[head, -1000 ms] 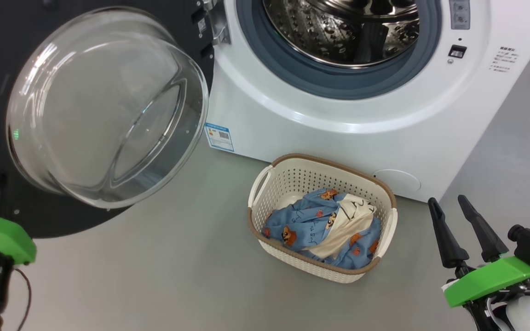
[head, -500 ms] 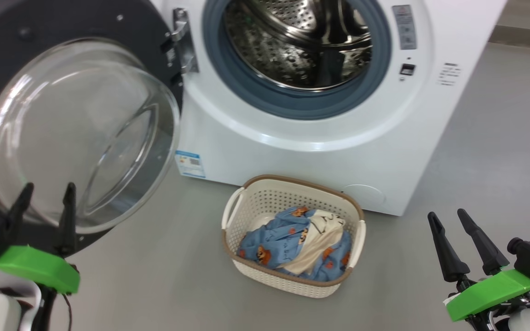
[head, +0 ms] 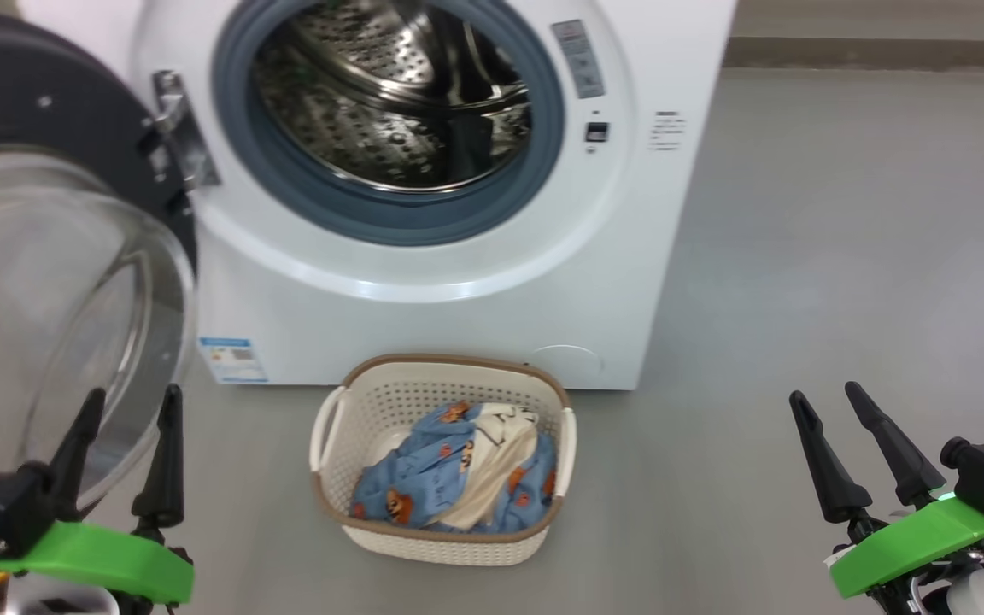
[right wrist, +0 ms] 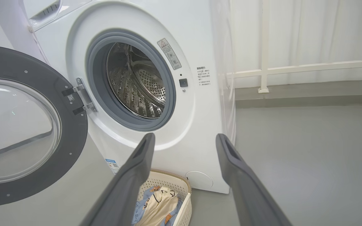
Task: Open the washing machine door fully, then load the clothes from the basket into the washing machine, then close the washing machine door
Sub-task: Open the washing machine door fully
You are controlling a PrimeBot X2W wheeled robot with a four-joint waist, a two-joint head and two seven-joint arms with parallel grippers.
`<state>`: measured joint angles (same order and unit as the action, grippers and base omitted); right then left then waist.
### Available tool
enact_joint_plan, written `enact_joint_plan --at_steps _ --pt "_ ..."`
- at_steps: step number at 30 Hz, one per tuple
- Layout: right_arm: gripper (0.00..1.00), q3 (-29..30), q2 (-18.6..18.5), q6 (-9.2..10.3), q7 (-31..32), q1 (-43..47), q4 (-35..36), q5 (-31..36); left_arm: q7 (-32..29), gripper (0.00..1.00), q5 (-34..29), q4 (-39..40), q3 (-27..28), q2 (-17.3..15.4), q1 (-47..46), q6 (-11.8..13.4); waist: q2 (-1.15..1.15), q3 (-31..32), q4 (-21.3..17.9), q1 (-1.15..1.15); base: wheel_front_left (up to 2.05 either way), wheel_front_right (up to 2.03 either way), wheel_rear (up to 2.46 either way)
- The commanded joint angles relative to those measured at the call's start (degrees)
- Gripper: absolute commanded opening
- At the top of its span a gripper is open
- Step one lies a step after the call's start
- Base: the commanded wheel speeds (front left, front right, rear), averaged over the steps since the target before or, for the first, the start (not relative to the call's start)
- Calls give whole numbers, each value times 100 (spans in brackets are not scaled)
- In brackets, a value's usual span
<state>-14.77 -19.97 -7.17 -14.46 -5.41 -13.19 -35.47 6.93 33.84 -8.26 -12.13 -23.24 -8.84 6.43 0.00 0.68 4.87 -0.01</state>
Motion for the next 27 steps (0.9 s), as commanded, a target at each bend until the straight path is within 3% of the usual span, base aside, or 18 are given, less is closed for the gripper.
enact_joint_plan --at_steps 1,12,27 --pt "100 -128 -146 -32 -54 -190 168 7 91 100 51 226 269 -118 -77 61 0 29 -469 1 0 0 0" --pt "100 -172 -297 -32 -54 -289 170 21 458 100 32 333 326 57 385 264 0 77 -1045 1 0 0 0" --pt "100 -17 -457 -32 -54 -312 213 61 545 100 56 339 221 185 572 284 0 142 -1069 1 0 0 0"
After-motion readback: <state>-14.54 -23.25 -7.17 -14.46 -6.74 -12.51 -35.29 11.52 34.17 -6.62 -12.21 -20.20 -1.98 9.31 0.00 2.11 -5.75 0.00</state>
